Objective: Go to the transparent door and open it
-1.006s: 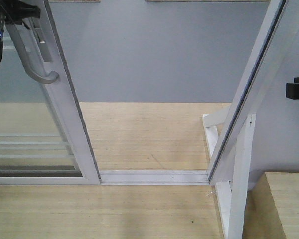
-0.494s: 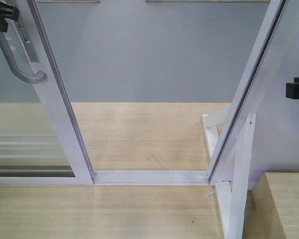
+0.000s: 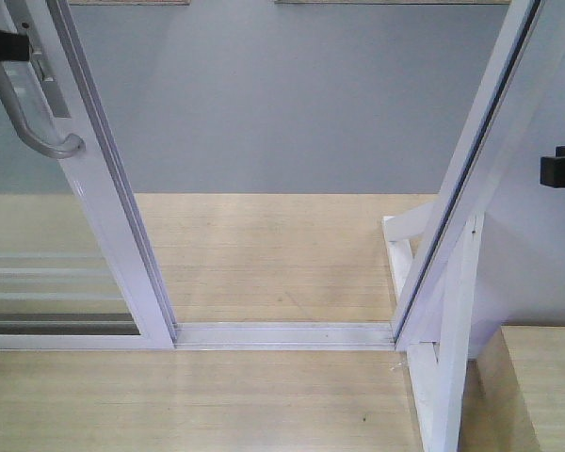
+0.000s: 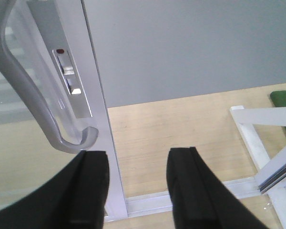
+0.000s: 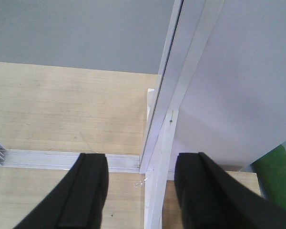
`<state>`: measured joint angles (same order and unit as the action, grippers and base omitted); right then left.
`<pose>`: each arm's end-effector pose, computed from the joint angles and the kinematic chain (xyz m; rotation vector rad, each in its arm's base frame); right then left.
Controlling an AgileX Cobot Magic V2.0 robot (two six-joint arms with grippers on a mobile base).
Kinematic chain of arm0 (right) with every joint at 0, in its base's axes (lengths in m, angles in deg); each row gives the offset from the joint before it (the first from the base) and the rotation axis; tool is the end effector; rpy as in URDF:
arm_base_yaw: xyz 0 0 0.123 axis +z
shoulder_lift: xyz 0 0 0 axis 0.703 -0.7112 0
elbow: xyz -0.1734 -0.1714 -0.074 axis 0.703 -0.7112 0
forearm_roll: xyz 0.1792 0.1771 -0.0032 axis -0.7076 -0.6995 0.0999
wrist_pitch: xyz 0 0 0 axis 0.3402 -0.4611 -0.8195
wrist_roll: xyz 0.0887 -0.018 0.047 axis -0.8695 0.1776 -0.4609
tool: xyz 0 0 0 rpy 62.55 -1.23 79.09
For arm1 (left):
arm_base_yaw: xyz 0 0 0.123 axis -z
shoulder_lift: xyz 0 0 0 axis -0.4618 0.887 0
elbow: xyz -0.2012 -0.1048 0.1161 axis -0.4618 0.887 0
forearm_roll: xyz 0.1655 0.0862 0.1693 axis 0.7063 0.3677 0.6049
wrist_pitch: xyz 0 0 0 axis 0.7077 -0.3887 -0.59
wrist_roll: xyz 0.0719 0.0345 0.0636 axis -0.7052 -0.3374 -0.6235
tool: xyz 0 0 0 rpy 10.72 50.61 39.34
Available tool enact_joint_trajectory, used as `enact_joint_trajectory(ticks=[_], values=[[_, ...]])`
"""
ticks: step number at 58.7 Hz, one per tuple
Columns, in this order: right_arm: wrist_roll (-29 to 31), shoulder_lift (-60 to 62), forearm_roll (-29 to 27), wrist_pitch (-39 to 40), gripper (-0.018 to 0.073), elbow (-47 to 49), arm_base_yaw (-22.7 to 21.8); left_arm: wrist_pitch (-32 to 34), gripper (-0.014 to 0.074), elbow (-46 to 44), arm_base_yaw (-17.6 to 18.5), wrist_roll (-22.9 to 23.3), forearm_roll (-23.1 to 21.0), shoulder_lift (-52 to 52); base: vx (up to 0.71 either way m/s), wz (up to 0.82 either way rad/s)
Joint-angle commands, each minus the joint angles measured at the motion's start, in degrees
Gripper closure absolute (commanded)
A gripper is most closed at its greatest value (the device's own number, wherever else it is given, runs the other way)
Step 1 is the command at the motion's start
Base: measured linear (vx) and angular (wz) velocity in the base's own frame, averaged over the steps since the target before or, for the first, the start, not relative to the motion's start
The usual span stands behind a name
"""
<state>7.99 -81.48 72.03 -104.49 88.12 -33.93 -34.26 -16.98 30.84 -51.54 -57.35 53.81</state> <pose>0.2190 0.0221 0.3162 -0.0447 2.2346 -0.0784 0.2962 -0.0263 0.3452 0.1721 2.1122 -0.0958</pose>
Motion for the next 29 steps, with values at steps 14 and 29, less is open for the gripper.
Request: enact_joint_trajectory(ticks=[14, 29], values=[[0.32, 0.70, 0.98, 3.47, 0.0291, 1.51, -0.27, 12.75, 0.0190, 13.52, 0.12, 0.17, -2.91, -16.05, 0.00, 0.00], [0.32, 0.70, 0.92, 3.47, 0.0351, 1.51, -0.27, 6.81, 0.0190, 14.54, 0.12, 0.10, -2.82, -19.06, 0.00, 0.00]])
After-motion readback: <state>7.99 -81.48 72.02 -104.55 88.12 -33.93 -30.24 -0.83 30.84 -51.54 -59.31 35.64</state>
